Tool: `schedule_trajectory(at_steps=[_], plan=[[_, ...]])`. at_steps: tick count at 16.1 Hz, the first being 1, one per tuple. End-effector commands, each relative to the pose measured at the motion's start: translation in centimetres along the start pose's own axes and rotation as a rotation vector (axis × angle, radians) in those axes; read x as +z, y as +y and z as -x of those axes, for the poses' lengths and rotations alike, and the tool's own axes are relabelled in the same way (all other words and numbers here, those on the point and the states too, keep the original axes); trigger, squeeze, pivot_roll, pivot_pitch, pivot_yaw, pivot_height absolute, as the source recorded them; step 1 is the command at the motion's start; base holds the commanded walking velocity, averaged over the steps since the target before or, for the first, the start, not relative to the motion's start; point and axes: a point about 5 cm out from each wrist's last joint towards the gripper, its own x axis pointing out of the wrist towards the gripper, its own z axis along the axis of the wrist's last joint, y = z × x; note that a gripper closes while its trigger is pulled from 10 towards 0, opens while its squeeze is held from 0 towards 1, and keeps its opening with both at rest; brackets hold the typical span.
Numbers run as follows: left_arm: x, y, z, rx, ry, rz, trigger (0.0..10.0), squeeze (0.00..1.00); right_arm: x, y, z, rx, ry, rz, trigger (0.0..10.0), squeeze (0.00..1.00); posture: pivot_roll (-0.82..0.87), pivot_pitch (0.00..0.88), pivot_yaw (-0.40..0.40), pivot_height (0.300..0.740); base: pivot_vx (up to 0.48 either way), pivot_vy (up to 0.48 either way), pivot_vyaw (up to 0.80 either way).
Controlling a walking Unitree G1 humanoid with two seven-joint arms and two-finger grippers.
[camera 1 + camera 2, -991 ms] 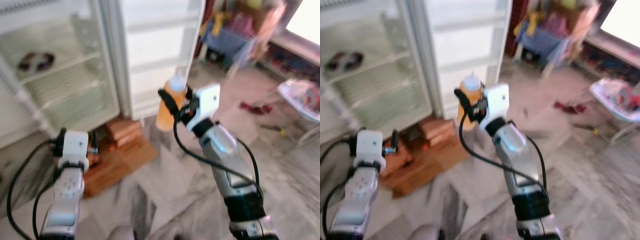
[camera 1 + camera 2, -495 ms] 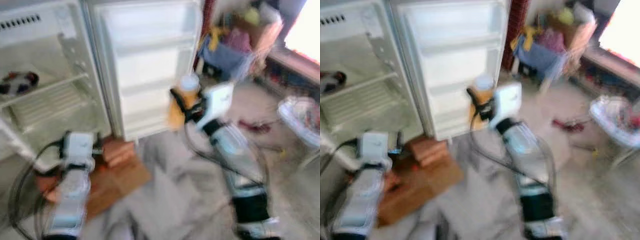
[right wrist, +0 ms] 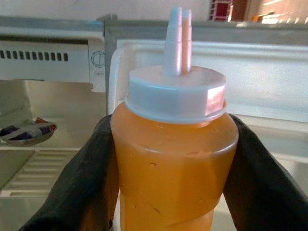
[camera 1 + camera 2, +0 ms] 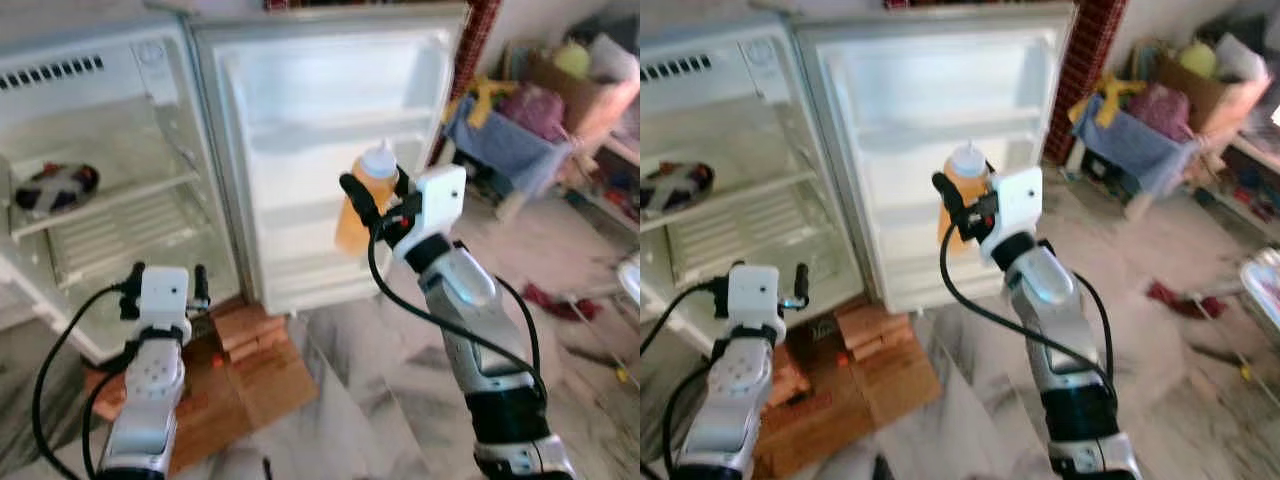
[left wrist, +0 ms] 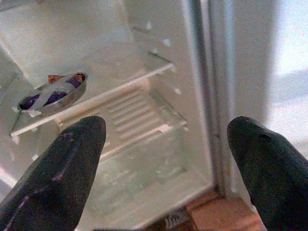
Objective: Restocking fridge
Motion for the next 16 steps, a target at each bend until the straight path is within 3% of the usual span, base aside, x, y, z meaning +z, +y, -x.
schedule_trajectory(at_steps=[1,4,6,11,16], plan=[[-0.2,0.6,0.0,0.023,0.014,-0.008,10.0,0.0,0.5,0.6,-0.4,0.023,-0.021,-0.004,10.0,0.0,0.09,0.089,-0.062,0.74,0.472,0.0,0.0],[0.1,0.7,-0.1,0.046,-0.003,0.026,10.0,0.0,0.5,0.7,-0.3,0.033,-0.026,-0.001,10.0,0.0,0.09,0.09,-0.06,0.74,0.46,0.0,0.0],[1.1,0.3,0.2,0.023,-0.067,0.036,10.0,0.0,0.5,0.7,-0.2,0.04,-0.03,0.013,10.0,0.0,0.09,0.089,-0.059,0.74,0.197,0.135,0.0],[1.3,-0.8,3.7,-0.053,-0.111,0.055,10.0,0.0,-0.1,-0.1,0.9,0.0,0.001,-0.003,10.0,0.0,0.11,0.095,-0.062,0.74,0.0,0.0,0.0],[1.3,0.9,5.1,0.025,-0.11,0.025,10.0,0.0,-2.1,0.5,2.3,-0.007,0.06,-0.049,10.0,0.0,0.12,0.096,-0.055,0.74,0.0,0.0,0.0]])
